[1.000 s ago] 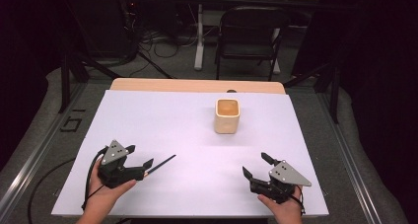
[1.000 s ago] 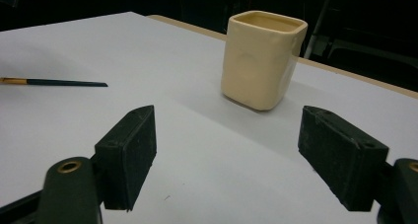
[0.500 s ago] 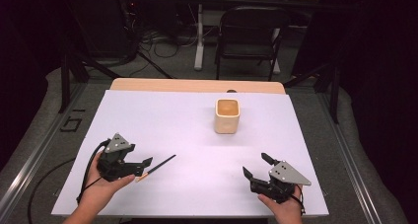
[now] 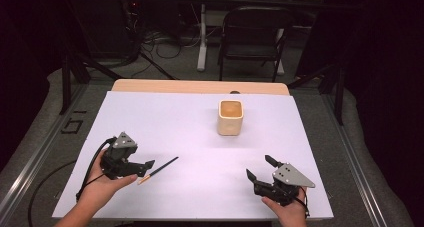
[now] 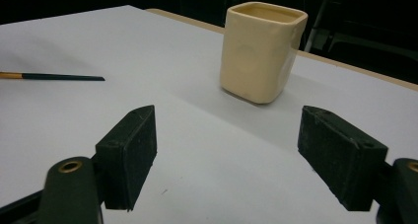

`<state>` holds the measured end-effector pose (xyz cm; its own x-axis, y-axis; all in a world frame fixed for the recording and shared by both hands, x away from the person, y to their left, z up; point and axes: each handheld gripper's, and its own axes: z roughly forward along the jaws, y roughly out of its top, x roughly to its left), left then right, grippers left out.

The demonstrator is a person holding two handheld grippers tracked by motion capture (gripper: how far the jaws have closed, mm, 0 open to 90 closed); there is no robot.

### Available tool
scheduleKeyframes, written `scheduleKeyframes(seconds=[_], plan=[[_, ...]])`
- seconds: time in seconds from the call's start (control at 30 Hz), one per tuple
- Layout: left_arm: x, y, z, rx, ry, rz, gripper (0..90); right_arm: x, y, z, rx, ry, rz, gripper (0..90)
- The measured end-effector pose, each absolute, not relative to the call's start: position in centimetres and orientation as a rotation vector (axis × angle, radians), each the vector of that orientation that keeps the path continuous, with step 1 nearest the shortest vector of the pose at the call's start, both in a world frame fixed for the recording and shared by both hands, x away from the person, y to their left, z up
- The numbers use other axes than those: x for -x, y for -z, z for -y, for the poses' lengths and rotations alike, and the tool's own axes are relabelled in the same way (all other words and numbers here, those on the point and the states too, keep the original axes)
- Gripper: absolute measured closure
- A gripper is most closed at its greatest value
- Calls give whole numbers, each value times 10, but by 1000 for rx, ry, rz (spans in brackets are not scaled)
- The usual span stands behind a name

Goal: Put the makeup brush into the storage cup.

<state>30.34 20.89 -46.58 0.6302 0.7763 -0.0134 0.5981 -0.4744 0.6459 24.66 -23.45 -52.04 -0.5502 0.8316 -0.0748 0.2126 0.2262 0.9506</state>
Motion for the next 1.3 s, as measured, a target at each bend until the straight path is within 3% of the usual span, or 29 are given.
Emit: scheduleKeyframes(seconds=[1.3], plan=[[-330, 455, -208, -2455, -336, -1142, 261, -248, 523, 234, -963, -1314, -1936, 227]])
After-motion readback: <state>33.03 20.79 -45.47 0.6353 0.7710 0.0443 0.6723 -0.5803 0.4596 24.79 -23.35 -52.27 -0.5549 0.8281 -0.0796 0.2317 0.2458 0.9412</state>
